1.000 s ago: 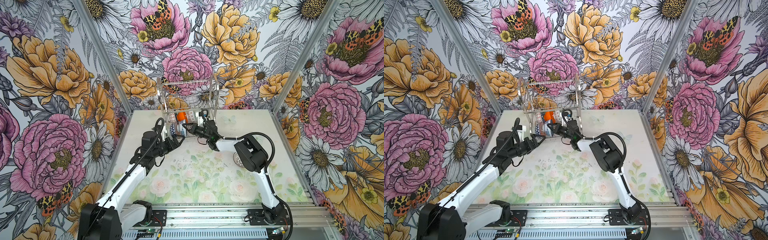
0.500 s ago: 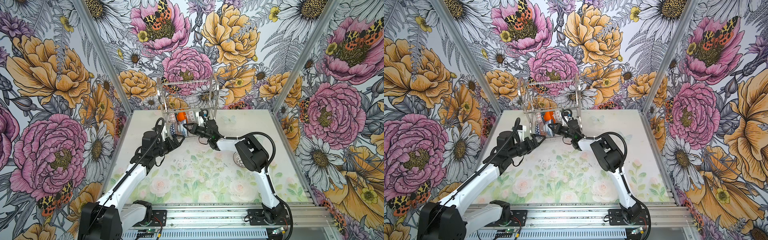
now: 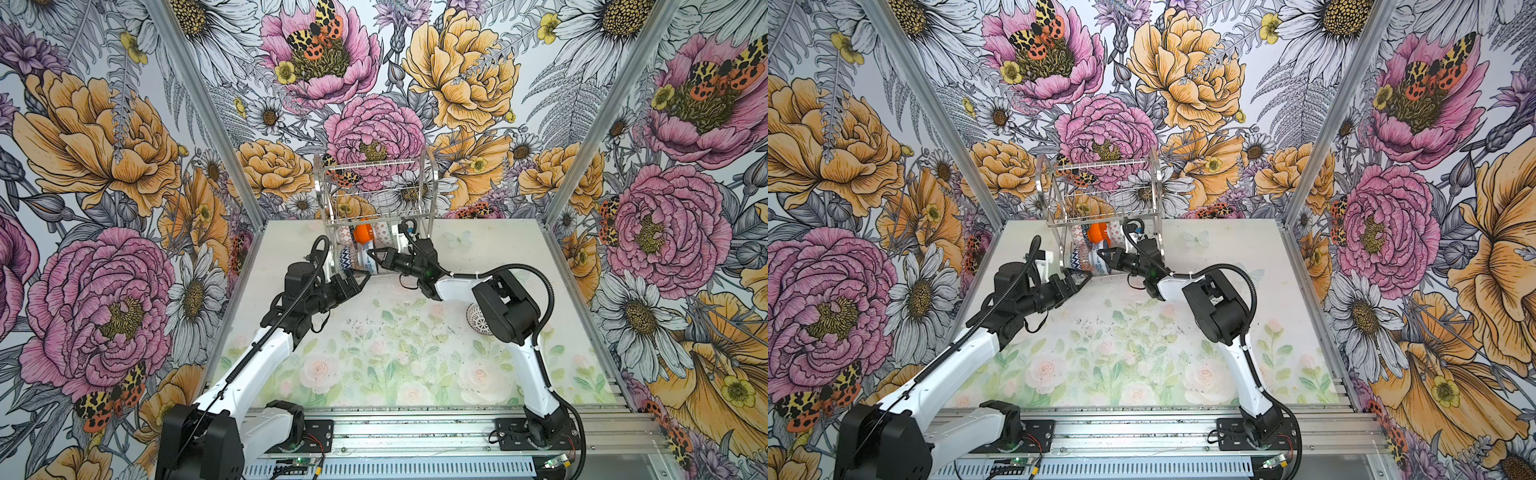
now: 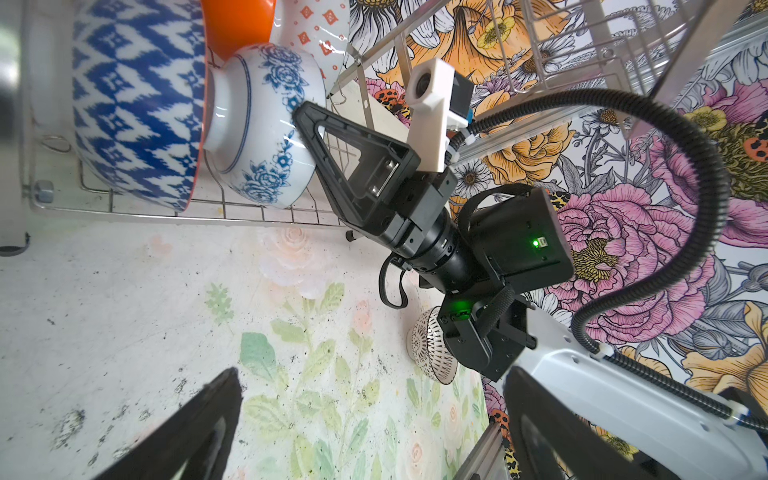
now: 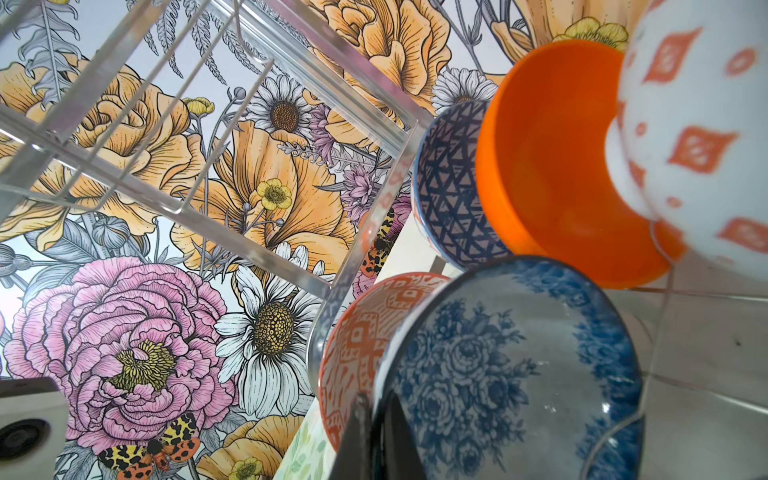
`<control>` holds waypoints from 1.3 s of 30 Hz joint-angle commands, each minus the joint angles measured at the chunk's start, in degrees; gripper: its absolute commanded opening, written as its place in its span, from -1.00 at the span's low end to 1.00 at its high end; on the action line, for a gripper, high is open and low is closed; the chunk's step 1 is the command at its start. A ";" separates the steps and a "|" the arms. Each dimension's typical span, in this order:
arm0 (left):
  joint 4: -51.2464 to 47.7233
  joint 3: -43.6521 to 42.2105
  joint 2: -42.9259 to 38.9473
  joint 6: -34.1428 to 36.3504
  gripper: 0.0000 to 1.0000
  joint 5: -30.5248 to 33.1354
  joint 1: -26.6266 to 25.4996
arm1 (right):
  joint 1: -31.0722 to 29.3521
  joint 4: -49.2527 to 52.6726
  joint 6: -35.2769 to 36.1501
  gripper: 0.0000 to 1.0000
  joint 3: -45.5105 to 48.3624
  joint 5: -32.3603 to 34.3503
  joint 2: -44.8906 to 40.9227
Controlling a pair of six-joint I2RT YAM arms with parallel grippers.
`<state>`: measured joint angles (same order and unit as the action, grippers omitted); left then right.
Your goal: Load the bowls into the dish rack
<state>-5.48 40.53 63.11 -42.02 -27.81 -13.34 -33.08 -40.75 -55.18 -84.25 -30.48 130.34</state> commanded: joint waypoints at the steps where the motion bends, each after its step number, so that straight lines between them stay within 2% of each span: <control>1: 1.87 -0.98 -0.10 -0.41 0.97 1.15 -0.44 | 0.47 6.43 4.35 -1.00 1.01 1.53 -2.11; 10: 2.18 -1.07 -0.14 -0.77 0.97 1.33 -0.63 | -0.55 12.53 8.99 -0.98 -0.48 2.11 -2.55; 17: 2.15 -1.07 -0.16 -0.93 0.97 1.52 -0.90 | -0.77 12.96 9.12 -0.92 -0.67 2.14 -2.42; 33: 1.66 -1.42 -0.89 -1.40 0.97 1.84 -1.04 | -0.93 14.03 9.57 -0.56 -0.38 2.04 -5.35; 39: 1.31 -1.34 -1.53 -1.49 0.97 2.22 -1.22 | -1.09 13.96 9.77 -0.48 0.38 2.09 -6.28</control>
<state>-4.45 39.83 62.87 -43.51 -27.27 -13.89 -34.06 -28.42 -46.59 -84.79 -29.65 127.20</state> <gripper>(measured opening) 0.986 0.253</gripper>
